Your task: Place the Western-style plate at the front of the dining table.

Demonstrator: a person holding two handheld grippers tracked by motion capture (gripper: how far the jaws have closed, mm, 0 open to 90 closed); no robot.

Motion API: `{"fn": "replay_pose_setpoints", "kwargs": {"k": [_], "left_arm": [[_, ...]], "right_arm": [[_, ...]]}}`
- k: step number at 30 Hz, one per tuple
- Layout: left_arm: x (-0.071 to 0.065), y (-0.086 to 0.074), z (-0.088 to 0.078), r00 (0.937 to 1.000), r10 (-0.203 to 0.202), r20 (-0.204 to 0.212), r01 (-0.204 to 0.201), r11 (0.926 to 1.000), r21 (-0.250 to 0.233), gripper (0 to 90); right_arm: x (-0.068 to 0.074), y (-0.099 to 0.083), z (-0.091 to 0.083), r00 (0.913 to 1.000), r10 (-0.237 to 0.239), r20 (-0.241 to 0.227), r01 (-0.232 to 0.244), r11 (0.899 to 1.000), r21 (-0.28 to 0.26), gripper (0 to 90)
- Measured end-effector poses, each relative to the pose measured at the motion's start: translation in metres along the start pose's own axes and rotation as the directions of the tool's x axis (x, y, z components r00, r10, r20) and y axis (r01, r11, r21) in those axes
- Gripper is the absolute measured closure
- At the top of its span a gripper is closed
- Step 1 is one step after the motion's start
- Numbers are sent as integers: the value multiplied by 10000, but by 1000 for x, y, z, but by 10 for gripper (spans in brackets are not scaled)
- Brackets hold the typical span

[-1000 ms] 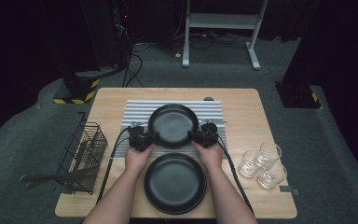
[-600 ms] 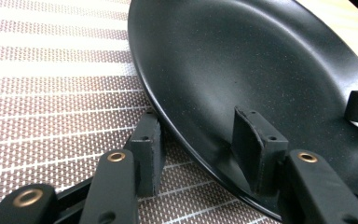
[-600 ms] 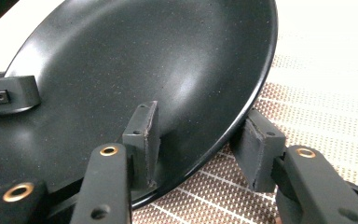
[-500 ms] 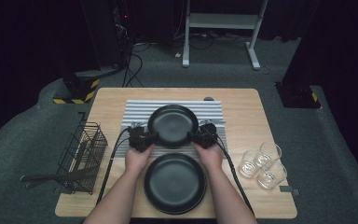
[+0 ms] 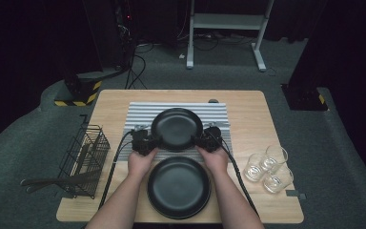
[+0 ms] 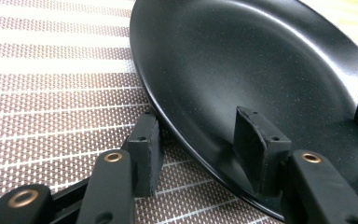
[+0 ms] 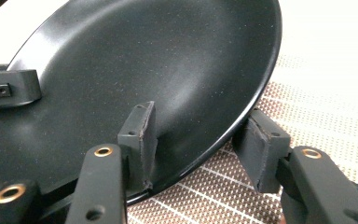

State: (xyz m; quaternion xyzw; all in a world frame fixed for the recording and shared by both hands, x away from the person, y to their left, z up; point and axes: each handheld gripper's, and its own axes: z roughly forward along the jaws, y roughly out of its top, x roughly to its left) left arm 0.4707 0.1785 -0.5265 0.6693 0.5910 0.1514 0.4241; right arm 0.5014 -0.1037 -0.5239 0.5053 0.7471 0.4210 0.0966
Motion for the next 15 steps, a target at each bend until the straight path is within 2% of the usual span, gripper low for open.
{"fn": "replay_pose_setpoints", "kwargs": {"k": [15], "left_arm": [[-1, 0, -1, 9999, 0, -117, 0, 10000, 8, 525]], "right_arm": [[1, 1, 0, 9999, -129, -26, 129, 9998, 119, 452]]}}
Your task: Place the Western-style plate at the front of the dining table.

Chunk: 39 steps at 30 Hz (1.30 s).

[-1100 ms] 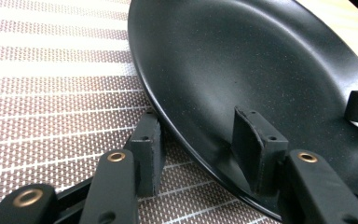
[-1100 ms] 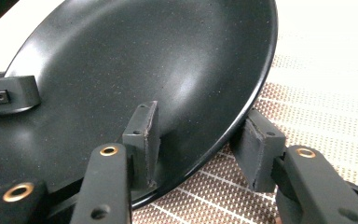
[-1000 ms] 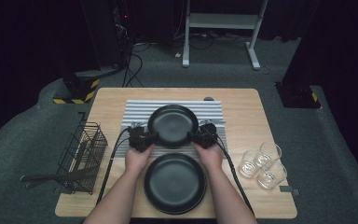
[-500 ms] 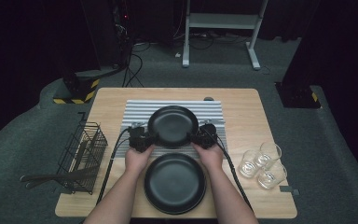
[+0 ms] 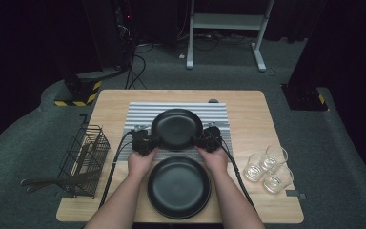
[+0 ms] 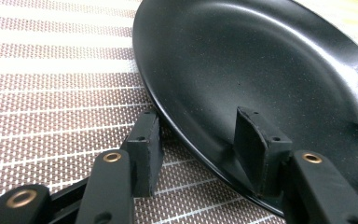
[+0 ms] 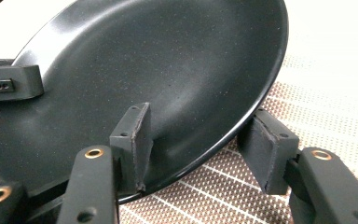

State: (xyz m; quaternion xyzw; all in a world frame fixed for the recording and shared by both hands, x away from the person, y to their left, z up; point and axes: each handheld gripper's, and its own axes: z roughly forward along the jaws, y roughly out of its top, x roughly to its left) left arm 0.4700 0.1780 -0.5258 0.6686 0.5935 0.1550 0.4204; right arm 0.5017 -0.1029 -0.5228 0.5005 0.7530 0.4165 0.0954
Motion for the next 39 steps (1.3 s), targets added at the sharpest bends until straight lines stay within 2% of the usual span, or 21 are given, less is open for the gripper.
{"fn": "replay_pose_setpoints", "kwargs": {"k": [5, 7, 11, 16, 20, 24, 27, 32, 37, 39], "left_arm": [[-1, 1, -1, 9999, 143, -82, -142, 9999, 75, 525], [-1, 1, -1, 10000, 42, -13, -42, 9999, 167, 528], [-1, 1, -3, 9997, 218, -70, -217, 9996, 173, 530], [-1, 2, -11, 9985, 416, -368, -413, 9991, 89, 553], [-1, 3, -19, 9971, 570, -510, -569, 9984, 40, 538], [-2, 2, -28, 9964, 721, -443, -728, 9973, -136, 529], [-5, 0, -33, 9939, 1036, -376, -1038, 9946, -46, 533], [-10, -4, -43, 9887, 1457, -346, -1464, 9891, -177, 540], [-12, -10, -56, 9854, 1657, -382, -1673, 9850, -430, 534], [-11, -12, -61, 9861, 1625, -339, -1641, 9852, -499, 533]], "right_arm": [[-2, 2, -1, 9998, 213, 62, -214, 9997, 135, 449], [-2, 3, -2, 9993, 361, 35, -362, 9991, 222, 448], [0, 3, -3, 9999, 113, 131, -118, 9993, 348, 447], [2, 1, -13, 9984, -262, 500, 255, 9996, 150, 466], [6, 0, -26, 9957, -679, 636, 682, 9977, -26, 474], [10, 0, -38, 9902, -1141, 801, 1170, 9926, -329, 478], [13, -2, -45, 9838, -1499, 982, 1559, 9862, -561, 498], [15, -8, -53, 9828, -1593, 928, 1657, 9840, -655, 505], [21, -19, -61, 9680, -2200, 1206, 2298, 9705, -736, 529], [22, -23, -65, 9664, -2279, 1186, 2384, 9676, -834, 533]]}}
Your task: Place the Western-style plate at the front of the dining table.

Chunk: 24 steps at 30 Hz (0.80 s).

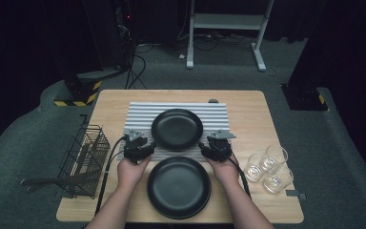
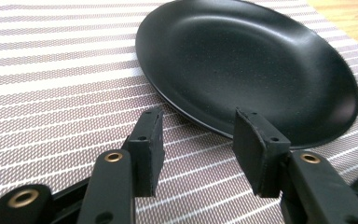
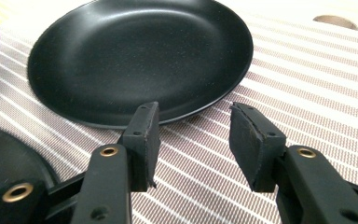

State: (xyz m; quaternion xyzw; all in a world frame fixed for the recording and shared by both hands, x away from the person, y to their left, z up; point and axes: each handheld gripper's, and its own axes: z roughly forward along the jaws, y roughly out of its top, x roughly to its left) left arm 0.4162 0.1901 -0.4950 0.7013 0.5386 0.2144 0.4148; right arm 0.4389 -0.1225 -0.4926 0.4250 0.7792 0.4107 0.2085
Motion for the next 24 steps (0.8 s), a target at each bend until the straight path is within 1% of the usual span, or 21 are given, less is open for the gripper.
{"fn": "replay_pose_setpoints", "kwargs": {"k": [3, 4, 6, 8, 9, 10, 12, 15, 17, 18, 19, 21, 24], "left_arm": [[1, -4, -5, 9999, 17, 171, -19, 9999, 136, 535], [1, -6, -6, 9997, 67, 217, -70, 9998, 173, 534], [1, -9, -9, 9993, 222, 306, -231, 9993, 307, 534], [1, -11, -11, 9990, 292, 343, -305, 9989, 368, 534], [0, -13, -15, 9984, 392, 397, -406, 9985, 360, 546], [1, -15, -17, 9984, 415, 373, -428, 9985, 332, 561], [2, -18, -20, 9987, 329, 392, -340, 9990, 285, 564], [2, -24, -24, 9988, 372, 322, -383, 9988, 321, 553], [2, -29, -27, 9986, 368, 375, -378, 9990, 245, 551], [1, -31, -28, 9988, 419, 255, -424, 9989, 190, 559], [1, -34, -29, 9988, 484, 87, -486, 9985, 238, 575], [1, -38, -31, 9985, 542, 115, -545, 9981, 300, 578], [0, -43, -36, 9984, 553, 113, -556, 9981, 246, 564]], "right_arm": [[3, -5, -5, 9999, -163, 40, 163, 9999, -32, 529], [4, -6, -7, 9999, -145, 36, 145, 9999, 21, 525], [6, -8, -11, 9999, 109, -32, -108, 9997, 217, 524], [8, -10, -15, 9999, 132, -51, -130, 9996, 248, 517], [9, -11, -18, 9999, 144, -51, -142, 9996, 228, 515], [10, -12, -20, 9999, 143, -32, -142, 9997, 206, 511], [12, -13, -24, 9999, 128, 27, -128, 9998, 181, 510], [18, -17, -29, 9994, -78, 333, 72, 9998, 184, 515], [21, -20, -32, 9988, -147, 477, 142, 9998, 106, 520], [22, -22, -34, 9985, -195, 519, 191, 9998, 84, 520], [24, -23, -35, 9983, -194, 541, 190, 9998, 76, 520], [25, -26, -38, 9981, -219, 572, 216, 9997, 69, 524], [29, -31, -42, 9973, -285, 677, 281, 9996, 60, 529]]}}
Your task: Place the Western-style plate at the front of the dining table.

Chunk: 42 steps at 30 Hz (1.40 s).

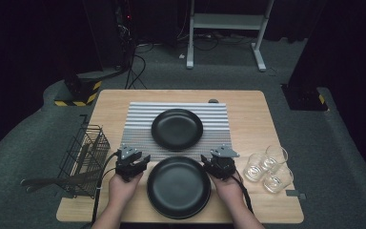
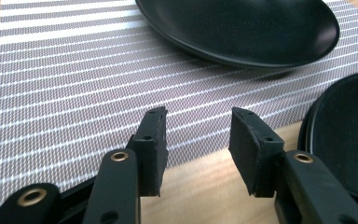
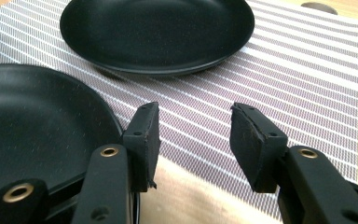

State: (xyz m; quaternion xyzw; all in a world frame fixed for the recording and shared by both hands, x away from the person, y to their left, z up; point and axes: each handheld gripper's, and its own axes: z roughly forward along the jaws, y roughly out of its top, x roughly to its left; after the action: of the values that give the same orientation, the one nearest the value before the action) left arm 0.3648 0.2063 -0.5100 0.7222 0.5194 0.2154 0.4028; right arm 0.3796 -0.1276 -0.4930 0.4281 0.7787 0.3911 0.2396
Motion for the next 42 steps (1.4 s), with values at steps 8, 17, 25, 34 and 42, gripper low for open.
{"fn": "replay_pose_setpoints", "kwargs": {"k": [8, 17, 25, 34, 42], "left_arm": [[-6, -9, -11, 9996, 262, -83, -265, 9992, -304, 567], [-10, -10, -19, 9989, 466, -108, -471, 9977, -490, 563], [-8, -11, -25, 9995, 317, -40, -319, 9977, -596, 569], [-3, -10, -33, 9986, 521, -80, -526, 9938, -975, 579], [-5, -3, -41, 9978, 662, -99, -670, 9889, -1327, 559]], "right_arm": [[2, -10, -11, 9999, 148, -14, -148, 9999, -43, 554], [1, -27, -19, 9995, 113, 290, -111, 9999, -62, 564], [-2, -41, -24, 9993, 213, 305, -214, 9998, 7, 561], [-7, -52, -27, 9985, -397, 382, 382, 9986, 379, 559], [-8, -54, -23, 9981, -414, 459, 388, 9977, 549, 576]]}}
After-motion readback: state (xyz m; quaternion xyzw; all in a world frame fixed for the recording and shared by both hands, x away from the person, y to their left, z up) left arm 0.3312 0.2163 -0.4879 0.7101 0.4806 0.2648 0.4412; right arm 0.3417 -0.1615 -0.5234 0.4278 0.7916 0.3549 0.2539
